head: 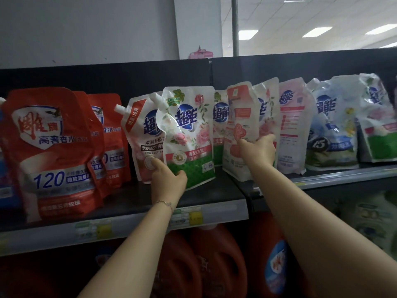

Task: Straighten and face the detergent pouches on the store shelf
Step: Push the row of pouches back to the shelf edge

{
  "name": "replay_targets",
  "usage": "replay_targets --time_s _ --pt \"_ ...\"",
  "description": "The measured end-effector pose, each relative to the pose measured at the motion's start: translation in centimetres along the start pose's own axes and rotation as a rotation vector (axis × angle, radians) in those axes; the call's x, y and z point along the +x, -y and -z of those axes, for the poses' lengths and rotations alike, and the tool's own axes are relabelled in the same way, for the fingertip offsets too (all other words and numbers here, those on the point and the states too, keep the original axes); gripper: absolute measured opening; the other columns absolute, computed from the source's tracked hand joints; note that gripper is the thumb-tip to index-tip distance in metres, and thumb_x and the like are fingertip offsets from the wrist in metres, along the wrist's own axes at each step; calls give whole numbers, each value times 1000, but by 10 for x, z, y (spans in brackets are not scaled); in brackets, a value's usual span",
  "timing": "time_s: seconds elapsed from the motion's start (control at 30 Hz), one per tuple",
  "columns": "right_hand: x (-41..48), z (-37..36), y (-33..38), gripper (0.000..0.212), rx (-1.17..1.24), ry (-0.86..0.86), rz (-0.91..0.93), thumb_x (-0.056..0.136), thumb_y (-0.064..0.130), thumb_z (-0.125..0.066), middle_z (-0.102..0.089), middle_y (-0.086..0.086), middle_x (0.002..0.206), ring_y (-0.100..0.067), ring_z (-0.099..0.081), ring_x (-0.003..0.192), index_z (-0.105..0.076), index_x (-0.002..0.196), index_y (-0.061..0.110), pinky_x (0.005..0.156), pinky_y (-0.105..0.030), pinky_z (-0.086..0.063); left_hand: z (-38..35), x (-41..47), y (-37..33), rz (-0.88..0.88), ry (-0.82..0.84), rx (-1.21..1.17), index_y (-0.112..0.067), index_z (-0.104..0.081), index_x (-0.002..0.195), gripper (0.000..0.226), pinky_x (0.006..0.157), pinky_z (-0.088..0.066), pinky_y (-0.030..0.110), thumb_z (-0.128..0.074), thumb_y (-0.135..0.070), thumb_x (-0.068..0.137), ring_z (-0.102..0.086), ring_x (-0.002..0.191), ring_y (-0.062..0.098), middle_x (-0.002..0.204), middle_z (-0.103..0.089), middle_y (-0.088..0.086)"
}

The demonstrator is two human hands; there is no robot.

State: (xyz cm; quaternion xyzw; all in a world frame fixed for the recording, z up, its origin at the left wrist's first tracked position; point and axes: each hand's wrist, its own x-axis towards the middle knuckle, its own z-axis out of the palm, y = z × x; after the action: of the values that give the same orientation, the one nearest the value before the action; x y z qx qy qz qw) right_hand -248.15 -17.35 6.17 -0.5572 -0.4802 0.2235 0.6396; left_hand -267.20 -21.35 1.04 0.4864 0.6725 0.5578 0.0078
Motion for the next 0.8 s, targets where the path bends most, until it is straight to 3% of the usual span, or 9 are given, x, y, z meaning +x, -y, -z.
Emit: replay_targets --time_s 0.1,0.23,0.33,0.43,0.6,0.7,0.8 --pt "10 1 1 49 -19 35 -59 91 32 -62 -56 -16 124 -33 -57 110 -41 126 4 91 -42 -50 0 0 1 2 2 1 -1 -21 138 67 69 -52 39 -59 -16 84 -56 75 27 95 -54 10" --pt "15 5 2 45 -18 -6 -92 94 29 -59 -57 -17 124 -34 -57 110 -42 127 4 85 -38 -47 -1 1 1 18 8 26 -2 -20 139 68 65 -50 37 -58 -17 85 -57 74 27 85 -50 4" --pt "10 -6 3 24 -82 46 -15 98 22 -47 -60 -13 115 -27 -57 92 -55 117 10 74 -31 -43 -1 1 0 20 15 37 -2 -20 138 69 66 -52 38 -59 -19 84 -59 76 29 85 -51 5" --pt "-4 -27 9 29 -93 102 96 96 15 -43 -63 -8 106 -17 -57 74 -60 119 13 61 -27 -48 -1 1 1 11 17 34 -2 -21 137 71 66 -55 40 -61 -21 82 -61 76 28 85 -54 5" --pt "-32 -60 13 34 -155 274 248 96 18 -40 -66 -8 104 -26 -62 92 -60 124 21 84 -40 -54 1 1 0 8 35 34 0 -23 137 71 71 -54 38 -63 -22 83 -62 84 30 90 -55 5" --pt "-43 -72 21 42 -95 335 311 97 13 -39 -63 -6 115 -23 -59 102 -53 135 21 84 -30 -47 3 1 -1 21 54 -1 -1 -20 139 76 75 -52 36 -65 -22 82 -61 90 30 96 -55 5" --pt "-45 -79 24 40 -75 333 357 94 11 -42 -64 -5 108 -21 -59 96 -53 131 21 80 -30 -48 2 1 1 14 58 -30 -2 -20 138 75 80 -54 40 -66 -22 81 -62 94 32 100 -57 6"
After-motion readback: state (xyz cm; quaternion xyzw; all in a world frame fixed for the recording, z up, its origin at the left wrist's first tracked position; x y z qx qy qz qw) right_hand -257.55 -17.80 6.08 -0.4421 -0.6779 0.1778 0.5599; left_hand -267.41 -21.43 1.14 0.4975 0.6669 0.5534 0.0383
